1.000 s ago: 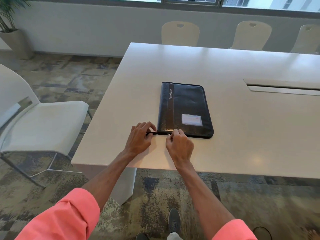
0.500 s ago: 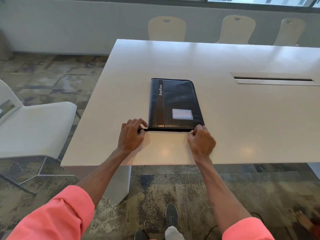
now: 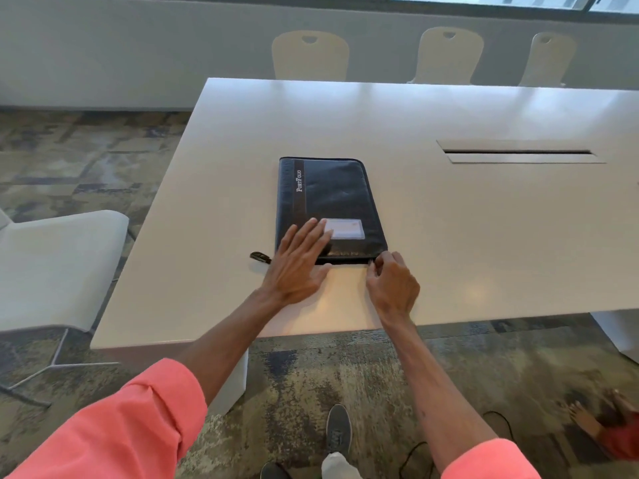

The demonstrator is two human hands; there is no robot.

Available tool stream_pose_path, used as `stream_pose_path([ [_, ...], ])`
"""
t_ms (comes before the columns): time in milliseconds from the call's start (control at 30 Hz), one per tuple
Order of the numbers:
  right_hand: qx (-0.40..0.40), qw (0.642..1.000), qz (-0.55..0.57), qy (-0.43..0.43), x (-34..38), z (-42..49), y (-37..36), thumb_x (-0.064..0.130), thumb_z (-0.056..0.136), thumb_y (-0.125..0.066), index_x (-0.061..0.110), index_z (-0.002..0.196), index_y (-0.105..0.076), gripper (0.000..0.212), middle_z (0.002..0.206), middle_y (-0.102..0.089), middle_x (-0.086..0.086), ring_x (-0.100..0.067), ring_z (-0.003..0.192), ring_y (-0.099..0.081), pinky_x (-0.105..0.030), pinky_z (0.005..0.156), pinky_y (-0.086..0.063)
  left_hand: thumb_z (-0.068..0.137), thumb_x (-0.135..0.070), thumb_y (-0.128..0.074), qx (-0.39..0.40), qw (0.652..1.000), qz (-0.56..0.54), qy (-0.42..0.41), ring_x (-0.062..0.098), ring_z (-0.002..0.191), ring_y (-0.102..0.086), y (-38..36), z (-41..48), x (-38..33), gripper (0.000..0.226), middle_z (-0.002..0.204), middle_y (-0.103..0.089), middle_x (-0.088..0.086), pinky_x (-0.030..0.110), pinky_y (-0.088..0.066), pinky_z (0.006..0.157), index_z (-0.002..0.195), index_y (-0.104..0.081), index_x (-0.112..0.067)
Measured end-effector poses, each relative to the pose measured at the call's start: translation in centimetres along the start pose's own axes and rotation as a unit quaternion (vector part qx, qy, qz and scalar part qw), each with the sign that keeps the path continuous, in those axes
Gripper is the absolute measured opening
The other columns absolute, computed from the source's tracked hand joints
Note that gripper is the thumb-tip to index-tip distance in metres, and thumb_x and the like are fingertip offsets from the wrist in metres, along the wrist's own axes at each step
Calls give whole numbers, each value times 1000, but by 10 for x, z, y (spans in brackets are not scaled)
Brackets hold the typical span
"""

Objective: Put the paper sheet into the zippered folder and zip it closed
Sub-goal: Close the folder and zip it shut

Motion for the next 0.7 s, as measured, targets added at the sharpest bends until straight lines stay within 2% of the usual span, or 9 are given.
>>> stream_pose_path([
  [133,-1,1000,-6,11,-2,2,2,29,102,-74,18,96,-73,13,96,-73,4,-12,68,-61,-24,59,-44,112,-59,-35,67,997,26,-24,19,170,9,-30,32,-31,80,184,2,1,49,1,138,176,-3,-22],
  [267,3,999,-27,23,-5,7,3,31,98,-75,20,89,-68,15,93,-71,6,-18,68,-67,-24,58,-40,116,-55,-27,114,993,25,-18,21,170,5,-49,49,-45,72,184,4,1,47,-3,138,175,3,-26],
  [433,-16,998,-47,29,-17,18,9,31,96,-76,20,86,-68,17,87,-69,7,-12,60,-56,-22,54,-39,118,-49,-26,77,995,45,-40,23,170,-9,-49,49,-48,66,184,-6,3,49,-14,138,175,-1,-29],
  [600,-13,999,-46,22,-36,33,9,29,99,-75,19,92,-69,14,92,-71,6,-13,64,-64,-28,57,-56,118,-46,-29,46,997,48,-44,24,169,-16,-51,46,-49,65,183,-13,3,50,-19,136,176,-7,-28],
  [700,-11,999,-41,12,-39,44,5,30,99,-77,18,95,-68,15,96,-70,5,-14,66,-62,-26,58,-49,118,-45,-33,28,997,50,-49,25,168,-21,-51,42,-46,64,182,-18,5,52,-23,135,175,-12,-28],
])
Point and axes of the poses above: each hand's wrist, its own z-axis towards the middle knuckle, its own y-axis out of the back of the hand, x = y × z, the point moved 9 cm from there along z, towards the middle knuckle
